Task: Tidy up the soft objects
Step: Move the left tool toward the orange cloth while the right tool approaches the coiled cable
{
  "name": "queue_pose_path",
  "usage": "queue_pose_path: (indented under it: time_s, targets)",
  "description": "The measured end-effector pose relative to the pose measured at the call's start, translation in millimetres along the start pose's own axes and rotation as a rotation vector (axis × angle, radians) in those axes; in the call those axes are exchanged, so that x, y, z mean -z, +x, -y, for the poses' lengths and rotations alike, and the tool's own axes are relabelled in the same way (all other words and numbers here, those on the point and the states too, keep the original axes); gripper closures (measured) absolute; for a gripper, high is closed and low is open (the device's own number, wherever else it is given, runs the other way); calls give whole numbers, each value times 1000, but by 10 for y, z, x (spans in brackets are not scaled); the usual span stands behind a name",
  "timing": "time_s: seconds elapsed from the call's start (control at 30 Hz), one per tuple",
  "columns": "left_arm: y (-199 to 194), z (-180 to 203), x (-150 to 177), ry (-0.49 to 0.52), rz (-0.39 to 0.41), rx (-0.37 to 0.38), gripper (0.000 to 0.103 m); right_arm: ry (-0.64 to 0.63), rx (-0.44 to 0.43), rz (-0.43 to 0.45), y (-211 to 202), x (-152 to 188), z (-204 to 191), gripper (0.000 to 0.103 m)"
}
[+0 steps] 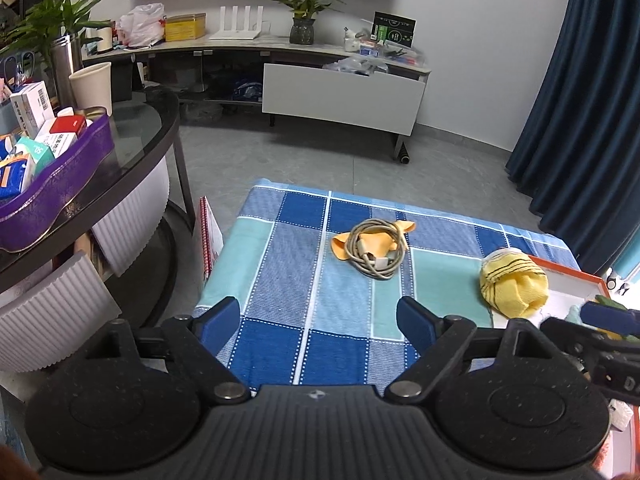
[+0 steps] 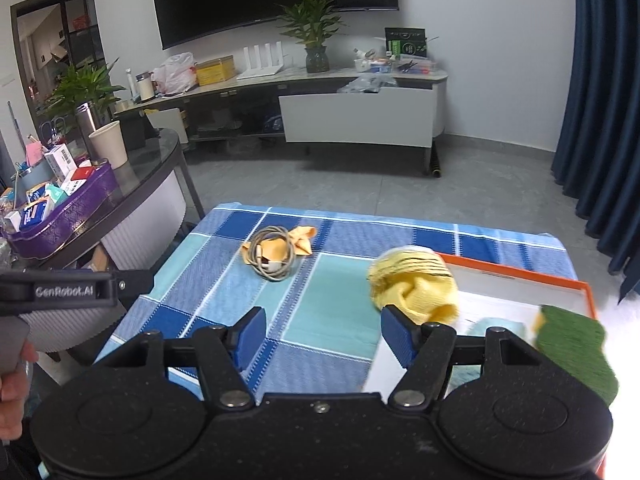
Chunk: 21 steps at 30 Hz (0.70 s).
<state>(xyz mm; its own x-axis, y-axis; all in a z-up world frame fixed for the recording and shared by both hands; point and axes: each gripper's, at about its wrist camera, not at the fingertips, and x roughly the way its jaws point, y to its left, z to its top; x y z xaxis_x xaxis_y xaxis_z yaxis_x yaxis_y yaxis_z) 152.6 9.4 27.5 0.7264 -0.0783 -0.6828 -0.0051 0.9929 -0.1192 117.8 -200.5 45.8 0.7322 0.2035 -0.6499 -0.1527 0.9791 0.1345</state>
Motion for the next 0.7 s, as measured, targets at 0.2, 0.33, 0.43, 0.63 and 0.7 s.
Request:
queue_pose_path:
  time_s: [0.2,0.33,0.43,0.63,0.7]
  targets:
    - [86,-114,33,-18,-8,9,15,-26,-30,-25,365,-134,-152,32]
    - [129,-167,37,-16,-5,7,15,-29,-45,-44,691,-234,-229,40]
    - [157,-211,37,-18,-3,17,15,-1,-62,-66,964,-287,-234,48]
    - [248,-295,53,-26,-8,21,14,-1,-53,-87,1406,-370,-264,59]
    - [283,-312,59,-30,-10,22,14,-3,-40,-95,1525,-394,-273,62]
